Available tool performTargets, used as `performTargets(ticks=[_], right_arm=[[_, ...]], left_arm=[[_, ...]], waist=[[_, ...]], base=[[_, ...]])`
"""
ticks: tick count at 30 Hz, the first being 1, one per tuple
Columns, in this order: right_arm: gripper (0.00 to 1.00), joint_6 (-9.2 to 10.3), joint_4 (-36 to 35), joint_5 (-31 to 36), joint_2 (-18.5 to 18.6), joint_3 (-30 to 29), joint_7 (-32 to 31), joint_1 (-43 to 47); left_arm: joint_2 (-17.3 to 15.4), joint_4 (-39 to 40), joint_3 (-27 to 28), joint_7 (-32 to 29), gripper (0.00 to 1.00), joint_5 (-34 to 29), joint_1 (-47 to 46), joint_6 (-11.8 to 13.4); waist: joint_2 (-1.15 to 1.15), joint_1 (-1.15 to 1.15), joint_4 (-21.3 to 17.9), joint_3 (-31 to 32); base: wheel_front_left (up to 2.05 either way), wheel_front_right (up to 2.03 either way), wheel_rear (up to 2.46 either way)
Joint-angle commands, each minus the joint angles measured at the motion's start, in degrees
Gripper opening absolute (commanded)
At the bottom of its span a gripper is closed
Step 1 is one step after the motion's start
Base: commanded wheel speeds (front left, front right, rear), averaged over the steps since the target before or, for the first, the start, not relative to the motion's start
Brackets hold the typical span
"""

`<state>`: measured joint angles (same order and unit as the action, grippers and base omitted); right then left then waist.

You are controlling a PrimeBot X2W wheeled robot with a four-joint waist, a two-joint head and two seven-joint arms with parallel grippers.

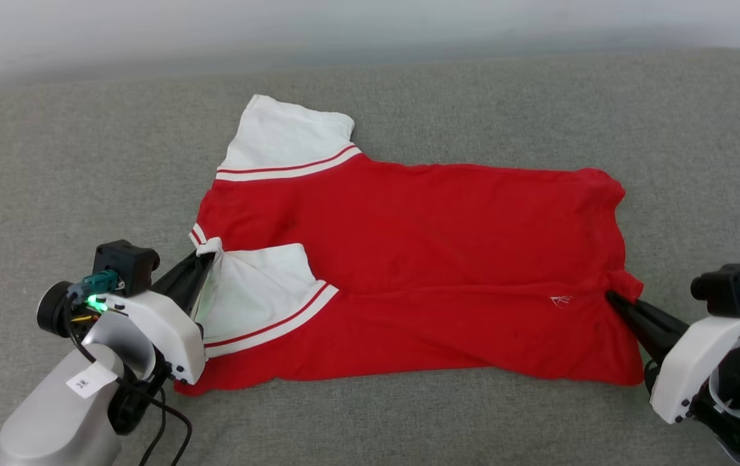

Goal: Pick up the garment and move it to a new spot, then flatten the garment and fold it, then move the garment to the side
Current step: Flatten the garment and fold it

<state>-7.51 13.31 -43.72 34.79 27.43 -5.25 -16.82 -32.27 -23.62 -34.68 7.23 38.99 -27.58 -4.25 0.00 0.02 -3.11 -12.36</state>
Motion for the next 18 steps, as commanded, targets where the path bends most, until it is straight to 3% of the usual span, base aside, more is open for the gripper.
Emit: performTargets(ticks=[1, 15, 16, 17, 18], right_arm=[[0.00, 0.05, 1.5, 0.0, -0.7, 0.3, 0.1, -1.9], [0.00, 0.05, 11.6, 0.3, -3.3, 4.3, 0.9, -7.7], [0.04, 0.05, 11.8, 0.1, -3.3, 4.3, 1.3, -7.9], [0.20, 0.05, 12.0, 0.0, -3.3, 4.3, 1.6, -8.1], [0.20, 0.05, 12.0, 0.0, -3.3, 4.3, 1.6, -8.1]], left_arm=[[0.6, -2.4, -0.4, 0.6, 0.00, -0.2, -1.6, -0.8], [5.6, -19.5, -5.4, 3.9, 0.00, 1.3, -6.9, -3.1], [5.8, -20.4, -5.5, 4.2, 0.00, 1.6, -7.1, -3.1], [6.0, -21.0, -5.5, 4.5, 0.03, 1.9, -7.3, -3.1], [6.0, -21.0, -5.5, 4.5, 0.03, 1.9, -7.3, -3.1]], waist=[[0.00, -0.02, -0.5, -1.4], [0.00, -0.02, -0.6, -3.1], [0.00, -0.02, -0.5, -2.9], [0.00, -0.02, -0.5, -2.7], [0.00, -0.02, -0.5, -2.7]], base=[[0.00, 0.00, 0.00], [0.00, 0.00, 0.00], [0.00, 0.00, 0.00], [0.00, 0.00, 0.00], [0.00, 0.00, 0.00]])
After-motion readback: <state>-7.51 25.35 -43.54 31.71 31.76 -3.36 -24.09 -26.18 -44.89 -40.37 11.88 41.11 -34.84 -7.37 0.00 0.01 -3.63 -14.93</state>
